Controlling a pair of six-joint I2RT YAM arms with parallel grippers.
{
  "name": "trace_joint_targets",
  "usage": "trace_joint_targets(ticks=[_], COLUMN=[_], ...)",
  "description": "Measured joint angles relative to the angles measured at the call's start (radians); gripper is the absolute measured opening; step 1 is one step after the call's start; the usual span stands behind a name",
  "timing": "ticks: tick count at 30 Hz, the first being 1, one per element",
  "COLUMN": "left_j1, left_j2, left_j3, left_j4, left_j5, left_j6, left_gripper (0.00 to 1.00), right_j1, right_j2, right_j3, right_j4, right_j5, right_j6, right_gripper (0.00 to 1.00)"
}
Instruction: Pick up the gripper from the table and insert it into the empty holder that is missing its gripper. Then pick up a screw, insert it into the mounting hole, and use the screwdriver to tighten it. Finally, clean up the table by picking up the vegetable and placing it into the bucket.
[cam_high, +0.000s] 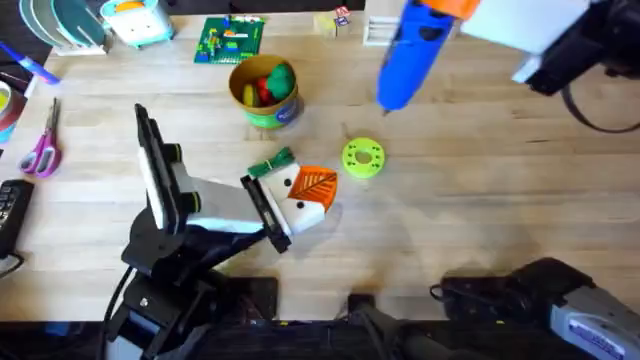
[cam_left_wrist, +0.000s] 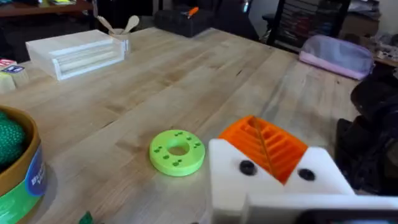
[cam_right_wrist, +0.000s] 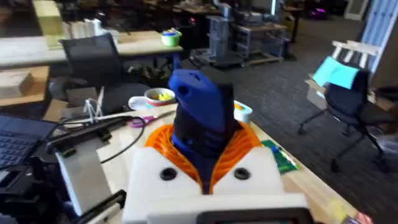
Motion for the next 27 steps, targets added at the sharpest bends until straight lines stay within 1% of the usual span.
trace_joint_targets(ticks=[4,7,12,15,18,27], left_j1=[0.000,0.000,0.000,0.000,0.000,0.000], left_j2=[0.000,0.000,0.000,0.000,0.000,0.000], left_j3=[0.000,0.000,0.000,0.000,0.000,0.000], left_j4=[0.000,0.000,0.000,0.000,0.000,0.000], left_j5=[-0.001,-0.001,-0.001,-0.001,-0.001,-0.001], left_j6=[0.000,0.000,0.000,0.000,0.001,0.006], left_gripper=[0.016,0.016,0.016,0.016,0.016,0.016], right_j1=[0.138,0.233,0.347,0.387,0.406,0.414], right_j2=[0.050,0.114,0.205,0.246,0.273,0.285], right_j3=[0.000,0.000,0.000,0.000,-0.001,-0.001], right_j4=[0.117,0.215,0.311,0.330,0.341,0.349], right_j5=[0.003,0.005,0.007,0.007,0.007,0.007], right_j6=[0.007,0.011,0.018,0.018,0.019,0.049], right_gripper=[0.025,0.025,0.025,0.025,0.025,0.025])
